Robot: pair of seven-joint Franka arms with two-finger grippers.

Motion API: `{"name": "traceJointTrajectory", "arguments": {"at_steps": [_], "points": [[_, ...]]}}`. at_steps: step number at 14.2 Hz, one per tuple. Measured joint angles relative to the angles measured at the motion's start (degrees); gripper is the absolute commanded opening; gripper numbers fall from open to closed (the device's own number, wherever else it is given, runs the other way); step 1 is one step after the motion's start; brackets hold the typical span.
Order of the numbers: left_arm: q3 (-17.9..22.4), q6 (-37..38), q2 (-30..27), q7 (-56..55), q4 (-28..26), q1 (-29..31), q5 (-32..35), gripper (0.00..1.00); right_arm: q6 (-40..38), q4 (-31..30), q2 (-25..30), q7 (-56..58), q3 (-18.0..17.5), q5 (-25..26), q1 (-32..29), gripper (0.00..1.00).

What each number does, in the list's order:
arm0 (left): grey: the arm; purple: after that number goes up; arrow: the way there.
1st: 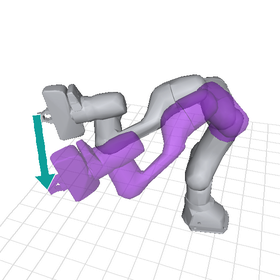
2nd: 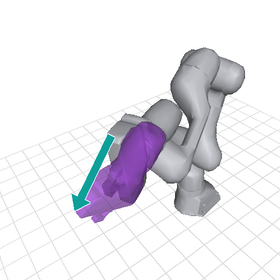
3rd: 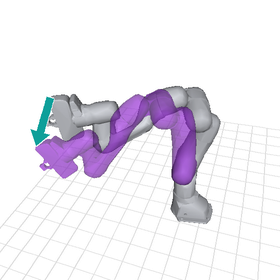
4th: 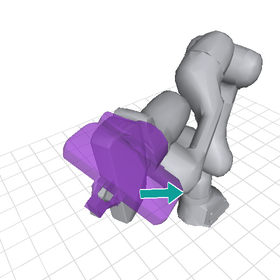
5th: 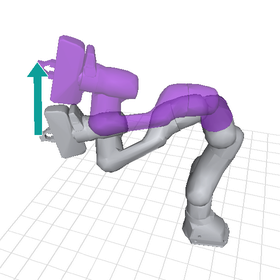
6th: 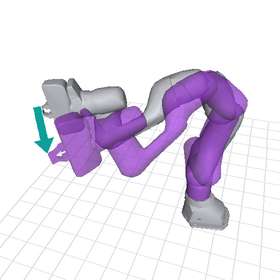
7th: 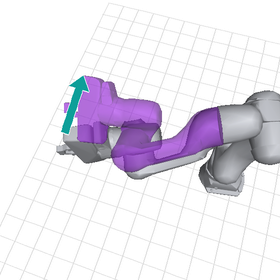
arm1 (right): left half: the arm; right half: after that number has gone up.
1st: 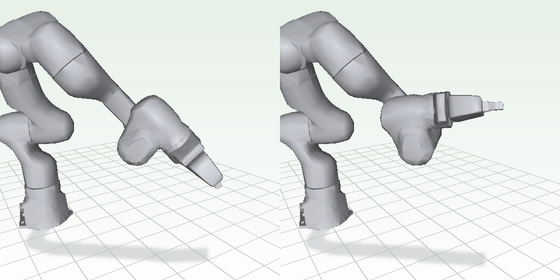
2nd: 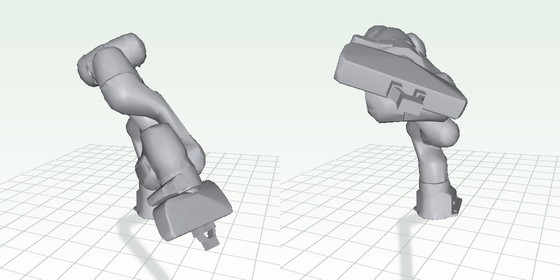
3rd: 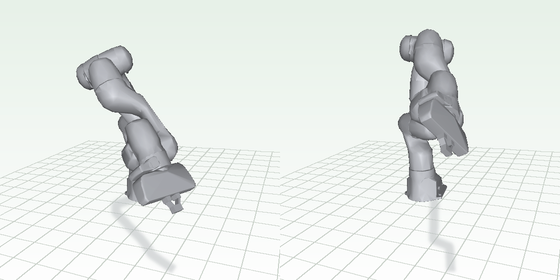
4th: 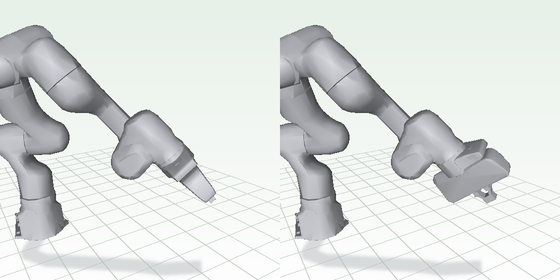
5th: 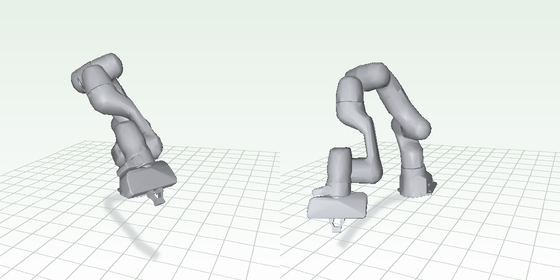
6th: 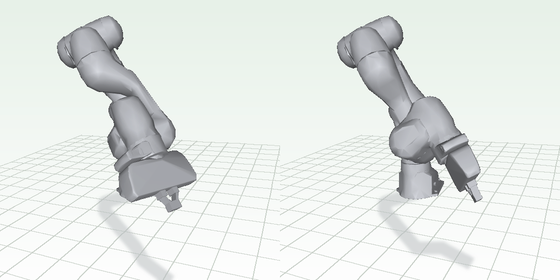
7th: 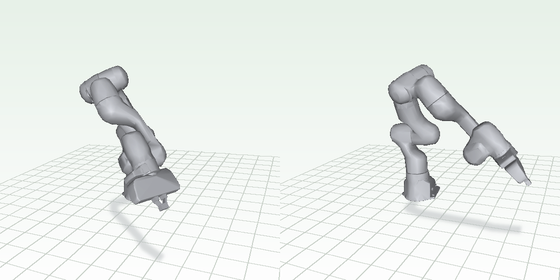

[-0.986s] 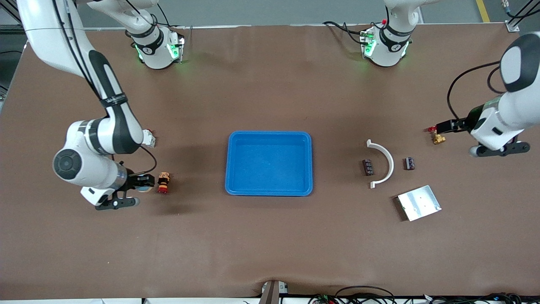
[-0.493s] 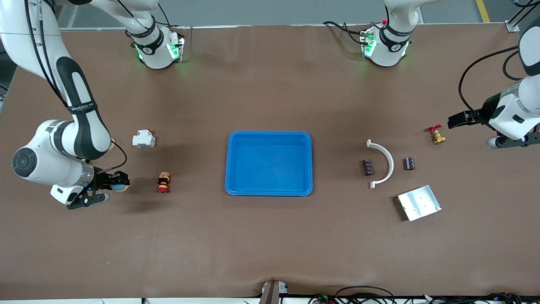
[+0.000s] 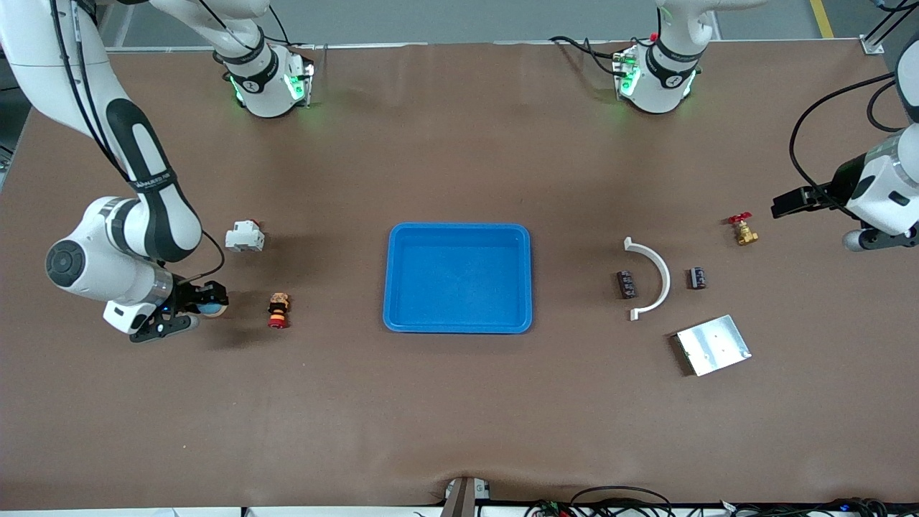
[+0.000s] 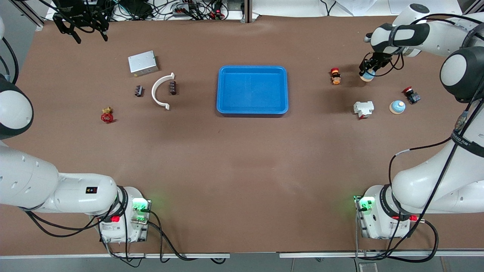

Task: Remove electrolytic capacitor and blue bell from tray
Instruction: 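Carry the bell toward the red button while the left gripper withdraws, then lower the bell beside the first bell and open the right gripper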

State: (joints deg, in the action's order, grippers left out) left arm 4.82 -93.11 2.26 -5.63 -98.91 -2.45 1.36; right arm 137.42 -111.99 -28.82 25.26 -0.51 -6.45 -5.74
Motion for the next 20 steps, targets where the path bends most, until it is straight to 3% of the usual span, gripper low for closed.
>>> {"name": "traceJointTrajectory", "arguments": {"at_steps": [8,15,20], "points": [[0.44,-0.25,1.63,0.0,10.32,-0.89,-0.51,1.0,2.77,-1.14,0.09,1.1,0.06,0.0,-0.33,0.0],[0.33,-3.14,2.36,0.0,11.57,-0.9,-3.5,1.0,5.73,-2.82,-0.01,1.68,0.0,-0.03,-1.14,0.0],[-2.84,-3.09,2.36,-0.04,11.73,-0.93,-2.14,1.0,6.38,-3.29,-0.97,1.74,-0.1,-1.72,-1.14,0.0]]}}
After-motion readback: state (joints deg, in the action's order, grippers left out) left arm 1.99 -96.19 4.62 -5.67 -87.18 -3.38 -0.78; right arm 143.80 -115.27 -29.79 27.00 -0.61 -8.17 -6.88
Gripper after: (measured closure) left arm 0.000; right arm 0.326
